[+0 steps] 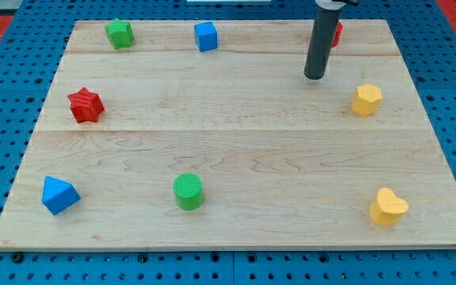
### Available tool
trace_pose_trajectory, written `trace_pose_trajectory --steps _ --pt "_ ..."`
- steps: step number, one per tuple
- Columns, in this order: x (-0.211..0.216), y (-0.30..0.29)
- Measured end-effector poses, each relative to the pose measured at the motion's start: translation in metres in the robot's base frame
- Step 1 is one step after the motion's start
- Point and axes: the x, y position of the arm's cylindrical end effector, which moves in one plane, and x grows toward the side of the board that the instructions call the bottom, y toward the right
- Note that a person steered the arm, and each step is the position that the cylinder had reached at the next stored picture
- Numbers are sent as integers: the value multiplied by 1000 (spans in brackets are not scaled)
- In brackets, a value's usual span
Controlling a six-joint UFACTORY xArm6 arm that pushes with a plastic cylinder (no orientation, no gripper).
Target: Push the yellow hexagon to the bottom right of the blue cube
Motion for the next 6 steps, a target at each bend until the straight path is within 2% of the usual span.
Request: trace_pose_trajectory --steps 1,3,4,5,6 --pt "0 7" --pt "2 101" --pt "45 152" --pt "69 116" --pt "69 74"
